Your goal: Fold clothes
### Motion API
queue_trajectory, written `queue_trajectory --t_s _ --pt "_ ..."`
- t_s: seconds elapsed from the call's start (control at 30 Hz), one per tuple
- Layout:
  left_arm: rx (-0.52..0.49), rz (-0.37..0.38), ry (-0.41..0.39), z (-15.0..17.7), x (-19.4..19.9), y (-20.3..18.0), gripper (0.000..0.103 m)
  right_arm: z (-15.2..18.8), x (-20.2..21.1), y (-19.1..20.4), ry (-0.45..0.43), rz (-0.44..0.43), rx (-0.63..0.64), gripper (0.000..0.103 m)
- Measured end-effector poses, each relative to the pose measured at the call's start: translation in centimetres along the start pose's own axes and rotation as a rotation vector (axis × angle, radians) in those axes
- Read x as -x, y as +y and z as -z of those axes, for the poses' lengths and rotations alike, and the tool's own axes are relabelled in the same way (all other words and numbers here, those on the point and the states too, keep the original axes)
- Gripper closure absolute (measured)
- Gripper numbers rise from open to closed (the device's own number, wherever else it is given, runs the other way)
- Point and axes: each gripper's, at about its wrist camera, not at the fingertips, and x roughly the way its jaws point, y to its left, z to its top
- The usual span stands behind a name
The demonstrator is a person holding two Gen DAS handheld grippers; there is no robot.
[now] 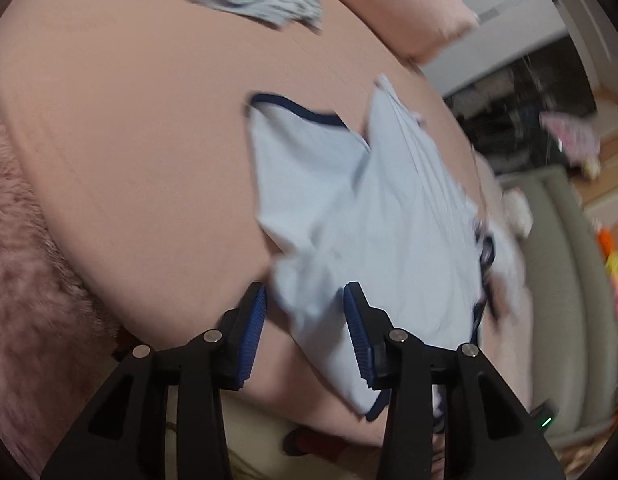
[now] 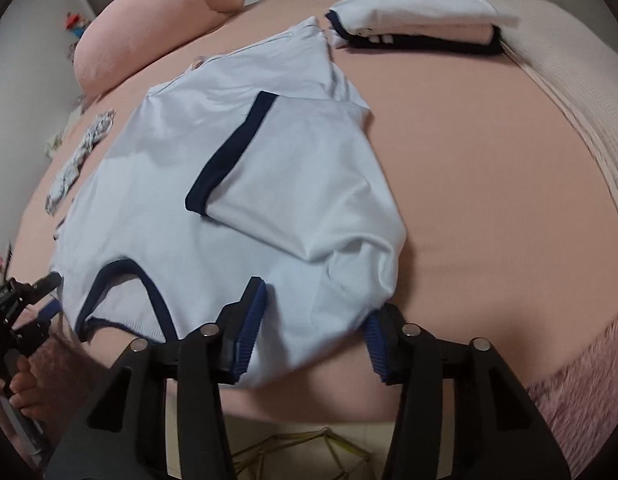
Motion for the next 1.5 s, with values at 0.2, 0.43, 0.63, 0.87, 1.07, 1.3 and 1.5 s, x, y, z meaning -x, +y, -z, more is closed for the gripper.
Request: queue_trajectory --t_s 0.2,0.43,0.63,0.87,1.07,1.3,1.5 --pt "-0.001 -0.066 -0.033 -4.1 -1.2 -0.3 0.06 -0.3 -0.4 0.0 0.001 0.003 -0.01 0.052" --pt "-0.05 -0.054 -0.05 -8.0 -2.6 -0.6 0.092 0.1 -0.4 1.2 -0.005 0.046 0.072 0.045" --pt "-0.107 -0.048 -0.098 -9.4 -0.9 -1.2 0.1 -0.4 0.3 -0.6 -0.009 -0.01 -0.039 0.045" --pt "-0.384 0.022 -0.11 -7.4 1.3 -8.9 0.1 -0.8 4.5 -1.4 -0.132 0.239 -0.06 0.045" --pt "-0.633 0.006 0.113 -0.8 -5.0 -14.5 0.1 -1.5 4.4 -0.6 -0.185 0.28 0.01 0.043" --pt "-0.536 0.124 0.305 0.0 -7.5 -12.3 0.045 -0.6 1.7 1.0 -0.088 0.237 0.073 0.043" --pt "-0.618 0.116 0.091 -1.7 -0.3 -12.2 0.036 -2.0 4.4 3.0 -0.165 0.237 0.092 0.043"
